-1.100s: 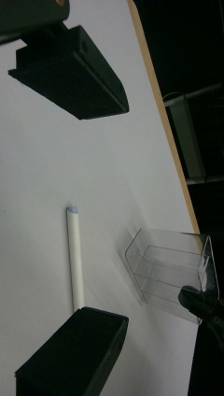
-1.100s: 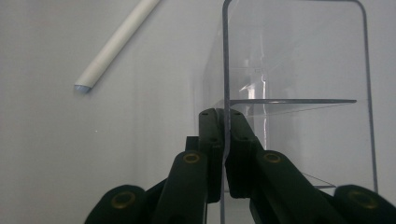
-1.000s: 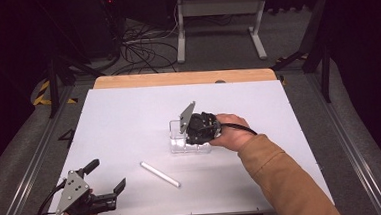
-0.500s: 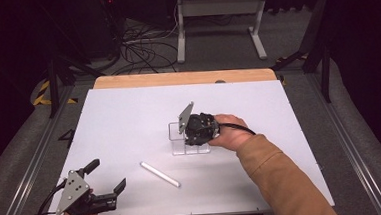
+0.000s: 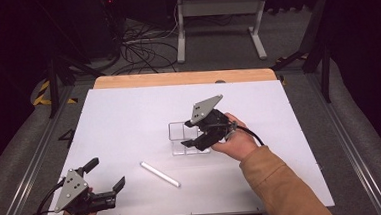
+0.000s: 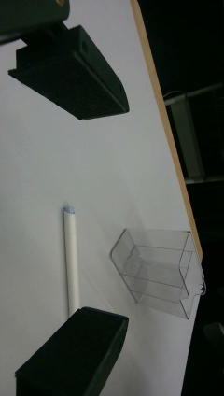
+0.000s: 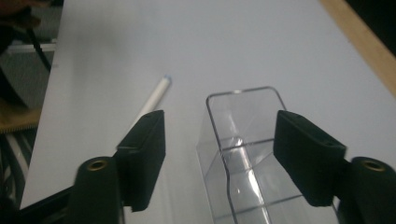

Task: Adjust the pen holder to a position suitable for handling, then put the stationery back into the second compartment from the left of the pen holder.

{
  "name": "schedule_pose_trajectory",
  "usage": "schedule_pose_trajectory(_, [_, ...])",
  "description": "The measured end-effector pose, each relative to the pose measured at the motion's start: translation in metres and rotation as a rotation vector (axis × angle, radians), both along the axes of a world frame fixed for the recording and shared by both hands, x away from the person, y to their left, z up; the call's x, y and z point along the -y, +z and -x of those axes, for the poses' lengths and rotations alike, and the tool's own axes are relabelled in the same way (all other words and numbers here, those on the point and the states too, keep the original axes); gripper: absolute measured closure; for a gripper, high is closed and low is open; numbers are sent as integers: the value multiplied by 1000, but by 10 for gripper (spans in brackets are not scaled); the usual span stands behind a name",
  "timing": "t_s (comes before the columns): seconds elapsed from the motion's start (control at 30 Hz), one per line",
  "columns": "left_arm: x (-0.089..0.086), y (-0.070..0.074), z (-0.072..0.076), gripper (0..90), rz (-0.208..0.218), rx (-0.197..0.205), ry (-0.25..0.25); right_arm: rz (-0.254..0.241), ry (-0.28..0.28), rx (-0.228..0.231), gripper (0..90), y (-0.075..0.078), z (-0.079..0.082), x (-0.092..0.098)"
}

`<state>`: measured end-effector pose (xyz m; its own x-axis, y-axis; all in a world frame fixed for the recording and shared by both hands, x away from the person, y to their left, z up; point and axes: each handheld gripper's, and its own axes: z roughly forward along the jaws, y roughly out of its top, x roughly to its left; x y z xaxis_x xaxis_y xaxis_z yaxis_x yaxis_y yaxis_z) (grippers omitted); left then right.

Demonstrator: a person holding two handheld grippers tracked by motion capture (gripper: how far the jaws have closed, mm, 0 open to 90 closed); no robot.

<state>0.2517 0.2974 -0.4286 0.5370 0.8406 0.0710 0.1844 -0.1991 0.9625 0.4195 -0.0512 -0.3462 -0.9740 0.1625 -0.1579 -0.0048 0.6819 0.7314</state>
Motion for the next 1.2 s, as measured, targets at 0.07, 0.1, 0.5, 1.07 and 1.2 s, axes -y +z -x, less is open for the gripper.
schedule_pose_trajectory(0.07, [1, 0, -1, 31, 0, -1, -1, -60, -24, 14, 280, 2, 5, 2])
schedule_pose_trajectory(0.1, [2, 0, -1, 32, -2, 0, -2, -83, -32, 14, 254, 3, 7, 2])
schedule_pose_trajectory(0.5, [1, 0, -5, 31, 5, 2, -14, -169, -106, -11, 137, 6, 23, -7])
schedule_pose_trajectory(1.07, [1, 1, -4, 32, 3, 7, -8, -257, -96, -55, 3, 3, 37, -23])
schedule_pose_trajectory(1.2, [0, 1, -3, 32, 8, 11, -5, -274, -85, -110, 15, 2, 39, -27])
